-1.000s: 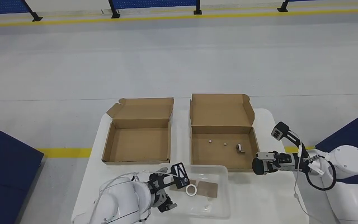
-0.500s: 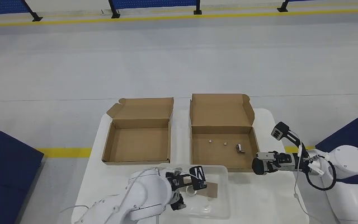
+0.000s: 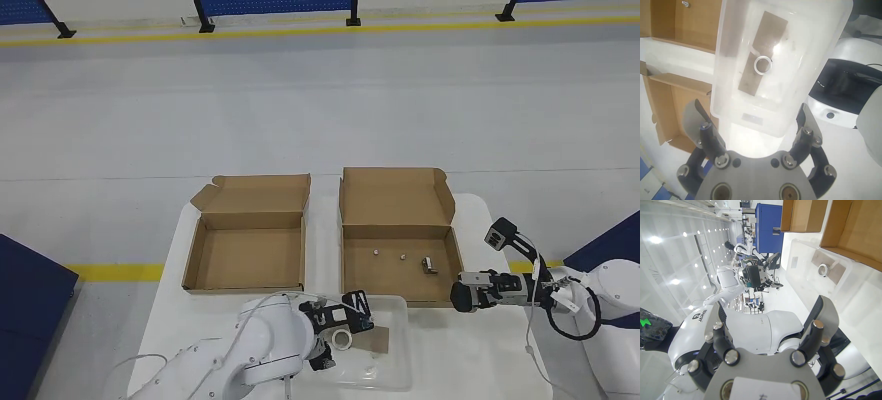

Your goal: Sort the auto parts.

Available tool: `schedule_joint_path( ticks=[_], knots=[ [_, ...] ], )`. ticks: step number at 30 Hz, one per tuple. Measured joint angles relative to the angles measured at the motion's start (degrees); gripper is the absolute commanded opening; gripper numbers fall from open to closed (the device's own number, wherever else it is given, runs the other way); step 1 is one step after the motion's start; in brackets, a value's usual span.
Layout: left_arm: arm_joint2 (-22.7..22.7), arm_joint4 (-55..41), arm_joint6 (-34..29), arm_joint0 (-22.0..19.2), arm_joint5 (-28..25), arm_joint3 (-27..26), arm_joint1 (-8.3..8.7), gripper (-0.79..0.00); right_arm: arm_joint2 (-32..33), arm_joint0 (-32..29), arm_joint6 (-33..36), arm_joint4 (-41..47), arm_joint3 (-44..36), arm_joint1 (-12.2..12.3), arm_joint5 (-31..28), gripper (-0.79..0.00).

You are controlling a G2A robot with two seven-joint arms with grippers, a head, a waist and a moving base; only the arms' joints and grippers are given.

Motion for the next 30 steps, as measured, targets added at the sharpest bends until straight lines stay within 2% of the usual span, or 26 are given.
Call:
schedule_joint_path(
  ticks=[5, 13, 17, 26, 30],
  knots=[
    [0.7, -1.7, 2.1, -1.0, -2.1, 3.3, -0.42, 0.000, 0.0, 0.0, 0.0, 0.0, 0.0, 0.0, 0.0, 0.000],
    [6.9, -7.0, 1.9, -8.1, -3.1, 12.0, -3.94, 0.000, 0.0, 0.0, 0.0, 0.0, 0.0, 0.0, 0.0, 0.000],
    [9.1, -9.9, 1.9, -10.4, -1.4, 16.0, -5.65, 0.000, 0.0, 0.0, 0.0, 0.0, 0.0, 0.0, 0.0, 0.000],
    [9.3, -9.3, 2.7, -10.2, -1.0, 16.0, -5.73, 0.000, 0.0, 0.0, 0.0, 0.0, 0.0, 0.0, 0.0, 0.000],
    [10.7, -8.2, 5.1, -9.4, -3.0, 17.6, -6.02, 0.000, 0.0, 0.0, 0.0, 0.0, 0.0, 0.0, 0.0, 0.000]
  ],
)
